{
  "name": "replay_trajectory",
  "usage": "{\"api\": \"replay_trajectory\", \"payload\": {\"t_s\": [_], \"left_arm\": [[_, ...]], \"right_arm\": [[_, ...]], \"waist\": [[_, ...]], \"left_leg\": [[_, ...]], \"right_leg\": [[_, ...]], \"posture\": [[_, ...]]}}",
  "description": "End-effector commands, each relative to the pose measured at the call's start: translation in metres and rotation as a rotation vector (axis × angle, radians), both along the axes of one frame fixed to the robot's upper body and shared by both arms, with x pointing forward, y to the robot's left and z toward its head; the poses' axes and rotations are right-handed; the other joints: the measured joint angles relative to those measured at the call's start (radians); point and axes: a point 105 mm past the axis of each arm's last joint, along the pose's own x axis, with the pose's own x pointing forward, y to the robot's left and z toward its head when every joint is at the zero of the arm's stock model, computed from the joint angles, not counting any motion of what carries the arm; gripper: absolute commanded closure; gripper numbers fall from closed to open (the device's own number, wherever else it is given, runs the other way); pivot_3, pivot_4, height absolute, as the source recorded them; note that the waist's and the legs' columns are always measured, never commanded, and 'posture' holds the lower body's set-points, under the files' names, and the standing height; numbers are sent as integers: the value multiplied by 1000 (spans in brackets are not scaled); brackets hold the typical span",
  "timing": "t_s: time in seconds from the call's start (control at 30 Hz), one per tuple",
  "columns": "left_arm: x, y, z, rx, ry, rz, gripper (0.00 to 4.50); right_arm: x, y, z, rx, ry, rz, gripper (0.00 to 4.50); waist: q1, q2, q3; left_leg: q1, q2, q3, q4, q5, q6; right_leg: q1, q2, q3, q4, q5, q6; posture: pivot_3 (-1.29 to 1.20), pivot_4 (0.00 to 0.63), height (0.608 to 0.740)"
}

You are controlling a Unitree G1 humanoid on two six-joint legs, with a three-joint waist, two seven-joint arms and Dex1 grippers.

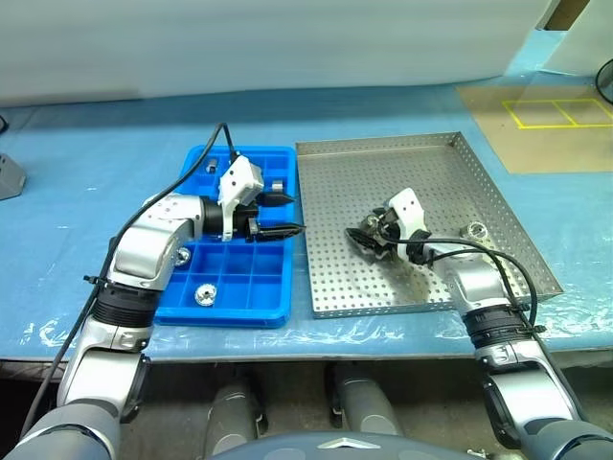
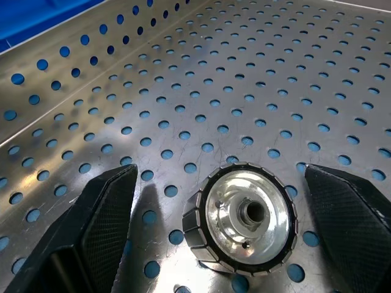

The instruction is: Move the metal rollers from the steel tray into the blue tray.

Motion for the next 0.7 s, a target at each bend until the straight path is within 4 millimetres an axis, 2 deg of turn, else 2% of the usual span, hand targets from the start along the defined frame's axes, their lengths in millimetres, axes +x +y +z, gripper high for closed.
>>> {"api": "replay_trajectory", "payload": {"t_s": [0.03,0.2,0.23,0.27,0.33,0.37,0.6,0.7], "left_arm": [[-5,-3,6,2,-31,-22,1060],[-5,0,3,17,-13,-23,1024],[-5,2,2,22,-11,-21,1024],[-5,3,2,27,-10,-19,1024],[-4,6,1,35,-11,-15,1024],[-3,7,1,36,-11,-12,1024],[7,19,5,41,-31,37,1024],[8,34,7,96,-71,46,1024]], "right_arm": [[0,0,10,25,-49,1,0],[-3,-3,5,21,-40,-10,1607],[-5,-2,7,29,-42,4,1607],[-7,-1,8,36,-42,15,2167],[-6,-4,10,22,-55,-6,2757],[-4,-5,11,14,-61,-23,2863],[-5,-4,23,17,-102,-13,2859],[-10,11,43,34,-149,58,2859]], "waist": [[0,0,0],[-1,0,0],[-1,0,0],[-1,0,0],[-2,0,0],[-3,0,0],[-4,0,0],[-8,0,1]], "left_leg": [[0,0,0,0,0,0],[2,0,0,0,1,-1],[3,0,0,0,1,-2],[3,0,0,0,1,-3],[4,0,0,0,0,-5],[4,0,0,0,0,-5],[3,0,1,0,0,-5],[2,0,1,0,0,-5]], "right_leg": [[0,0,0,1,0,0],[0,0,1,3,0,0],[0,0,1,4,0,0],[0,0,1,4,0,0],[0,0,2,5,0,0],[0,0,2,5,0,0],[-1,0,2,6,0,0],[-3,1,2,6,0,0]], "posture": [[-387,150,740],[-403,150,740],[-406,150,740],[-406,150,740],[-412,150,740],[-414,150,740],[-417,150,740],[-415,150,740]]}}
